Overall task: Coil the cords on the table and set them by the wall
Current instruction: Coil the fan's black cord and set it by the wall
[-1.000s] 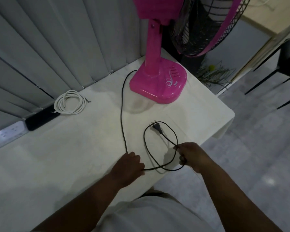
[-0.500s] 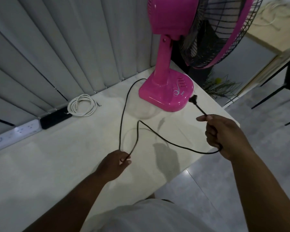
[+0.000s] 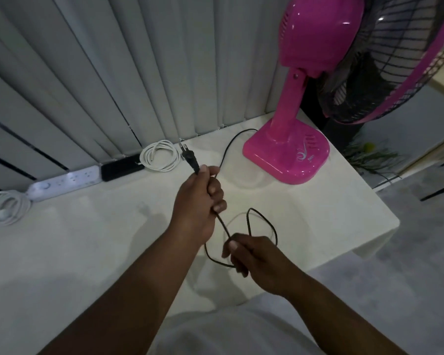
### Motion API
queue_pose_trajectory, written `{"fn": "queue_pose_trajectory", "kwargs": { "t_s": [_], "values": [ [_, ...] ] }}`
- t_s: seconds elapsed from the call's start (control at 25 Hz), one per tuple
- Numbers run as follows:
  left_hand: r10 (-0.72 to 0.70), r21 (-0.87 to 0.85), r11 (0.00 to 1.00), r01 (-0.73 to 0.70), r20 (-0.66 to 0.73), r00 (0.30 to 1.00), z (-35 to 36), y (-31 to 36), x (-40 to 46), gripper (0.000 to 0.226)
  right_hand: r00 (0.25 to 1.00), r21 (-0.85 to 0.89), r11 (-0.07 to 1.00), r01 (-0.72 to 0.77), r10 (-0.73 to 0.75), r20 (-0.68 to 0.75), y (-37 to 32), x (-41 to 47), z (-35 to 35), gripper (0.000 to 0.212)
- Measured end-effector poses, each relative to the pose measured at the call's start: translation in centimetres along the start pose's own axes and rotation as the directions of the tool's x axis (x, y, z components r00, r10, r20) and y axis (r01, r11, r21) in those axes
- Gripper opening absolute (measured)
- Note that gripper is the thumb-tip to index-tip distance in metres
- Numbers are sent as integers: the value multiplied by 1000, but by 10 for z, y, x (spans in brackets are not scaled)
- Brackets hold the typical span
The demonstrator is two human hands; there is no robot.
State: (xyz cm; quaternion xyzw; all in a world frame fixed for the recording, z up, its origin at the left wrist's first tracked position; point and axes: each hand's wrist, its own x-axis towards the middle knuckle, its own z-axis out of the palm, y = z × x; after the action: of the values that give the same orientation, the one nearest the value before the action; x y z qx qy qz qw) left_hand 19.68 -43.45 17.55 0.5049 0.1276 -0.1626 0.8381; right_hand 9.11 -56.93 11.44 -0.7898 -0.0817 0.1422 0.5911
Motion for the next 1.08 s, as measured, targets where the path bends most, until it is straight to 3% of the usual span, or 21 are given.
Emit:
{"fn": "queue_pose_trajectory", "kwargs": {
  "t_s": [0.08,0.2,0.32,0.48,0.56,0.6,0.72,0.8,0.88,1.0,1.08],
  "values": [
    [77,-58,995,-80,-53,996,-6,27,2,39,982,-142,990,11,16,186,16,-2,-11,31],
    [240,-182,952,-247,-62,969,-26,64,3,47,967,-335,941,-43,123,221,49,-7,-44,26],
    [342,-198,916,-350,-75,937,-39,83,8,36,971,-308,937,-166,210,113,70,-10,-67,25],
    [482,113,875,-470,-130,866,-41,78,9,17,925,-23,936,-352,344,-162,66,7,-73,26],
    [458,230,877,-422,-137,878,-45,70,6,15,854,328,871,-366,455,-253,52,20,-73,22],
    [426,281,882,-379,-128,896,-48,65,4,15,830,515,789,-334,505,-235,40,27,-74,20],
    [291,385,889,-250,-53,955,-53,50,-4,15,869,814,557,-167,473,-145,0,41,-71,23],
    [197,384,908,-169,-33,980,-53,41,-10,18,931,842,531,-98,349,-111,-26,49,-57,25],
    [97,276,957,-84,-31,995,-52,35,-16,20,967,814,574,-85,244,-72,-49,55,-33,24],
    [-14,58,998,15,-12,1000,-52,37,-21,23,973,646,751,-137,226,-56,-73,60,7,16],
    [-29,104,994,32,-31,999,-56,41,-24,30,969,517,836,-181,241,-50,-83,63,27,14]
  ]
}}
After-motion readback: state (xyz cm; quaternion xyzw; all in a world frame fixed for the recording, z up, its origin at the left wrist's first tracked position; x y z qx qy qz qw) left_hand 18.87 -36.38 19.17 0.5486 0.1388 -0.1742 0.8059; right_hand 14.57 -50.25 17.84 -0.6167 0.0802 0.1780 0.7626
